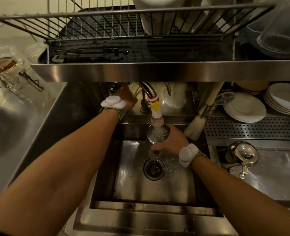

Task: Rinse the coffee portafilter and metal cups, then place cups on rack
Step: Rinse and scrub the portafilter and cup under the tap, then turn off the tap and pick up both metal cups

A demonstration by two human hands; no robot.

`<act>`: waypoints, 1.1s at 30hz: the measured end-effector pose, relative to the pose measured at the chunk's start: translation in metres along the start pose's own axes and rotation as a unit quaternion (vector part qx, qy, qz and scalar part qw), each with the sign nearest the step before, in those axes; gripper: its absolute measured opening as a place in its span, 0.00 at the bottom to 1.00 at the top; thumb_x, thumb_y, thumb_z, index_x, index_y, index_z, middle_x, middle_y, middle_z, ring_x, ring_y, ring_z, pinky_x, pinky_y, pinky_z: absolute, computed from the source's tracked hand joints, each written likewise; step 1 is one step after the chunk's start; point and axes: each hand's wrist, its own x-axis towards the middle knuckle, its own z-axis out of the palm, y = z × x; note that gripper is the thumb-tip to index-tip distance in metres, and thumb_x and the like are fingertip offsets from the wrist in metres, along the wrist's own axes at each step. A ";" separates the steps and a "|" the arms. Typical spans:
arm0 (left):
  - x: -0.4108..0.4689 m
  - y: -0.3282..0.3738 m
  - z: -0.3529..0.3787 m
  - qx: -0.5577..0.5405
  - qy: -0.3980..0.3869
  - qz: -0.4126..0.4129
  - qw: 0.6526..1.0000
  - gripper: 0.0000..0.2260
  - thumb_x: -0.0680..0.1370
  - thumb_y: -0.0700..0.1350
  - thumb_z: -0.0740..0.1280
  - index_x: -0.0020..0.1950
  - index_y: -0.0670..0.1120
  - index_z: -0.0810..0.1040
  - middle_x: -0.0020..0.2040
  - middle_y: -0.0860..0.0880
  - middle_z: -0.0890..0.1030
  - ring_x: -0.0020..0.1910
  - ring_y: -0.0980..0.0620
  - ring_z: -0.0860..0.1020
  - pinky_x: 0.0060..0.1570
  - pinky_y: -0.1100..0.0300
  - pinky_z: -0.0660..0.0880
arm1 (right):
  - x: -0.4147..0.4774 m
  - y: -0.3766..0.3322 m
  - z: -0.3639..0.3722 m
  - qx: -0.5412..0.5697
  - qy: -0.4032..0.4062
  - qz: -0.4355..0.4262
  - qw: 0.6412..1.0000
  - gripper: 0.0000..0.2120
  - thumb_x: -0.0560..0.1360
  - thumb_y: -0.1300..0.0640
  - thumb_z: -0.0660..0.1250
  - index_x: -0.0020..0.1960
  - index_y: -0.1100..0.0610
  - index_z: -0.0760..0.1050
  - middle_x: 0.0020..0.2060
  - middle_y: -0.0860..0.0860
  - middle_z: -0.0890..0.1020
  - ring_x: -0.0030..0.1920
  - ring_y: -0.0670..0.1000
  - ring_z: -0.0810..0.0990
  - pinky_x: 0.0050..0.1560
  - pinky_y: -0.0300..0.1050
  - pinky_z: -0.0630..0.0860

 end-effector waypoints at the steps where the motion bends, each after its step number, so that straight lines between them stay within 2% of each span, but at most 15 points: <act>1: 0.002 0.002 0.001 -0.007 0.011 -0.011 1.000 0.26 0.75 0.47 0.65 0.71 0.42 0.64 0.66 0.39 0.73 0.64 0.38 0.72 0.58 0.54 0.68 | 0.001 0.001 0.001 -0.005 0.001 0.003 1.000 0.34 0.50 0.42 0.80 0.51 0.44 0.69 0.43 0.39 0.75 0.45 0.44 0.75 0.48 0.38 0.73; 4: 0.000 0.004 0.006 -0.012 0.070 -0.009 0.997 0.27 0.74 0.47 0.67 0.70 0.42 0.64 0.64 0.40 0.74 0.62 0.39 0.74 0.58 0.53 0.69 | 0.001 0.002 0.002 -0.017 0.002 0.011 1.000 0.41 0.49 0.39 0.78 0.58 0.49 0.70 0.48 0.43 0.75 0.49 0.46 0.75 0.52 0.42 0.73; 7: -0.005 0.006 0.008 -0.023 0.074 -0.005 0.997 0.31 0.74 0.47 0.68 0.73 0.43 0.59 0.63 0.41 0.76 0.59 0.39 0.76 0.51 0.56 0.69 | -0.001 0.003 0.002 -0.013 0.005 0.014 1.000 0.38 0.49 0.39 0.78 0.55 0.46 0.70 0.47 0.41 0.75 0.49 0.46 0.76 0.51 0.41 0.73; 11: -0.009 0.005 0.003 -0.029 0.063 0.009 0.998 0.31 0.71 0.45 0.68 0.71 0.44 0.60 0.57 0.40 0.78 0.54 0.39 0.78 0.44 0.57 0.68 | -0.004 0.001 0.003 -0.001 0.006 0.013 1.000 0.31 0.46 0.36 0.76 0.46 0.38 0.69 0.44 0.37 0.75 0.47 0.44 0.77 0.48 0.38 0.72; 14: -0.015 0.006 -0.001 -0.031 0.041 0.015 0.999 0.30 0.73 0.44 0.67 0.71 0.45 0.58 0.59 0.41 0.77 0.55 0.39 0.77 0.46 0.56 0.69 | -0.006 0.000 0.003 0.007 0.010 0.000 1.000 0.23 0.48 0.38 0.77 0.39 0.34 0.71 0.36 0.33 0.74 0.41 0.39 0.76 0.44 0.34 0.71; 18: -0.024 0.011 -0.008 -0.043 0.041 0.018 0.998 0.28 0.74 0.43 0.67 0.71 0.45 0.58 0.61 0.40 0.76 0.58 0.39 0.76 0.51 0.53 0.71 | -0.005 0.000 0.003 0.008 0.007 -0.001 1.000 0.23 0.50 0.41 0.79 0.40 0.37 0.72 0.40 0.36 0.77 0.48 0.47 0.80 0.47 0.38 0.74; 19: -0.026 0.012 -0.009 -0.044 0.040 0.019 0.998 0.28 0.74 0.43 0.67 0.71 0.45 0.58 0.61 0.40 0.76 0.58 0.39 0.76 0.51 0.53 0.71 | -0.004 0.000 0.003 0.009 0.006 -0.001 1.000 0.24 0.50 0.41 0.79 0.43 0.37 0.72 0.42 0.37 0.78 0.50 0.48 0.80 0.49 0.40 0.75; 22: -0.031 0.013 -0.011 -0.045 0.039 0.015 0.998 0.28 0.75 0.43 0.67 0.71 0.45 0.58 0.62 0.40 0.75 0.59 0.39 0.75 0.54 0.51 0.72 | -0.004 0.001 0.003 -0.009 -0.001 0.017 1.000 0.43 0.48 0.38 0.77 0.60 0.47 0.71 0.56 0.47 0.79 0.56 0.50 0.78 0.59 0.49 0.75; 23: -0.032 0.014 -0.011 -0.045 0.039 0.013 0.998 0.28 0.75 0.43 0.67 0.71 0.45 0.58 0.62 0.40 0.75 0.59 0.39 0.75 0.55 0.51 0.72 | -0.004 0.002 0.003 -0.017 0.000 0.021 1.000 0.46 0.47 0.37 0.77 0.62 0.50 0.70 0.58 0.48 0.78 0.57 0.51 0.77 0.59 0.51 0.75; 28: -0.032 0.010 -0.011 -0.020 0.036 0.017 0.999 0.28 0.74 0.43 0.66 0.71 0.46 0.58 0.63 0.42 0.74 0.59 0.39 0.75 0.56 0.48 0.73 | -0.005 0.007 0.003 -0.055 -0.005 0.036 0.998 0.46 0.50 0.38 0.79 0.63 0.52 0.68 0.59 0.49 0.76 0.57 0.51 0.76 0.57 0.47 0.74; 30: -0.032 0.004 -0.008 -0.026 0.035 0.019 0.999 0.31 0.73 0.44 0.66 0.73 0.48 0.55 0.64 0.44 0.74 0.60 0.39 0.75 0.54 0.51 0.73 | -0.004 0.008 0.002 -0.064 -0.002 0.031 0.997 0.49 0.51 0.38 0.78 0.66 0.52 0.65 0.61 0.50 0.75 0.59 0.51 0.75 0.58 0.45 0.73; 33: -0.042 -0.008 0.006 -0.061 0.079 0.032 0.994 0.35 0.73 0.45 0.67 0.76 0.49 0.52 0.62 0.41 0.76 0.57 0.39 0.76 0.51 0.52 0.72 | -0.001 0.007 -0.002 -0.079 -0.031 0.026 0.996 0.54 0.52 0.38 0.77 0.72 0.50 0.57 0.65 0.52 0.72 0.63 0.55 0.73 0.62 0.52 0.72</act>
